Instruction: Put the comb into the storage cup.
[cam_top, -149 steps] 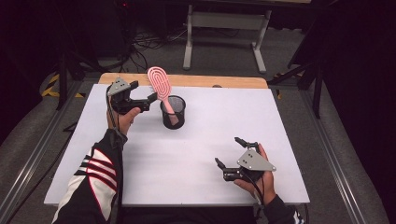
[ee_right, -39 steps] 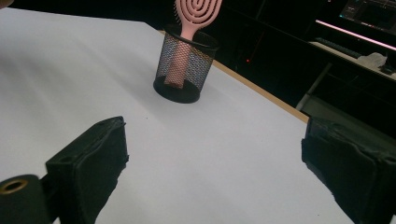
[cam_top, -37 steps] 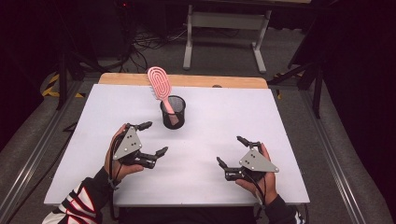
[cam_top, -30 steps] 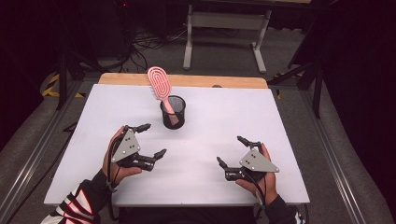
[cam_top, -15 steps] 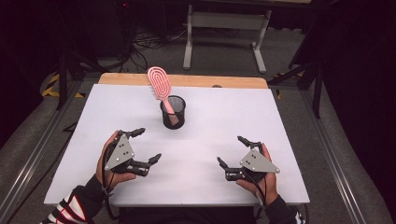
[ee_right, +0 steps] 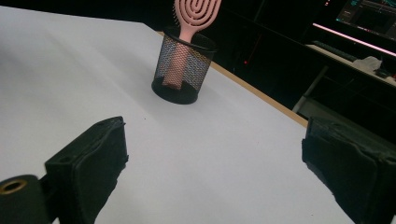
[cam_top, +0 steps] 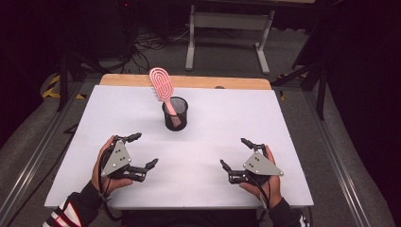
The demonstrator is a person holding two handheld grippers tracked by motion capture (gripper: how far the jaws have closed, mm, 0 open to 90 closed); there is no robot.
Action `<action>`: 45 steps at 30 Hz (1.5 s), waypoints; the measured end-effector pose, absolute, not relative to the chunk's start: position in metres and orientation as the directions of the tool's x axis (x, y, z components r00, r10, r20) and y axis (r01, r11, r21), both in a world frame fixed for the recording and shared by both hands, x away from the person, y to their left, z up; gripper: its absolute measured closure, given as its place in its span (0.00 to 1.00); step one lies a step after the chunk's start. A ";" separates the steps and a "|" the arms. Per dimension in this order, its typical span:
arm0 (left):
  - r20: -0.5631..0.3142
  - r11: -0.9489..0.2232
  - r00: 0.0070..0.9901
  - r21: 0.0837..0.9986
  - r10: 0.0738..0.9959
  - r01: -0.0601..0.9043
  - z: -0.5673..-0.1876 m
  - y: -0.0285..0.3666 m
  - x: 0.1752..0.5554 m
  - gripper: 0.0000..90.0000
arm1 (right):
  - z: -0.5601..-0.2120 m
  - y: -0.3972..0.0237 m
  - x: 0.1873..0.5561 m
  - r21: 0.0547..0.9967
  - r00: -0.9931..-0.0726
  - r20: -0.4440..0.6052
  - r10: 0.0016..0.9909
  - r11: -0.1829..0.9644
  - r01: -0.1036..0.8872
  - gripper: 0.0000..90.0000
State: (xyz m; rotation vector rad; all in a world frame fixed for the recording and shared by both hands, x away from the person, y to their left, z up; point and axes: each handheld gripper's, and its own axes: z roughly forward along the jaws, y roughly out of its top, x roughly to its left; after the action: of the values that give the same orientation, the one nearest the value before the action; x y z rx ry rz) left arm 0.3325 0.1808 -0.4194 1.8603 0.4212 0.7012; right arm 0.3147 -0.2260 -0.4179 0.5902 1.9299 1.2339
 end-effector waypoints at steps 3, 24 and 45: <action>0.261 -0.376 0.763 0.926 0.592 -0.025 -0.421 0.184 0.331 0.08 | -0.418 -0.226 0.315 0.905 -0.606 -0.348 0.715 0.426 -0.016 0.08; 0.231 -0.404 0.747 0.913 0.623 0.054 -0.445 0.204 0.328 0.08 | -0.420 -0.228 0.312 0.892 -0.590 -0.374 0.716 0.452 -0.017 0.08; 0.185 -0.375 0.729 0.921 0.659 0.105 -0.452 0.213 0.324 0.08 | -0.427 -0.233 0.311 0.896 -0.606 -0.350 0.714 0.444 0.006 0.08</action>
State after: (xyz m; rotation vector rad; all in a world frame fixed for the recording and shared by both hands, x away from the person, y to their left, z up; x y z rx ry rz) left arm 0.3244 0.2134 -0.4525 1.8894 0.5900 0.6649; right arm 0.3115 -0.2331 -0.4271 0.6042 1.9506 1.2058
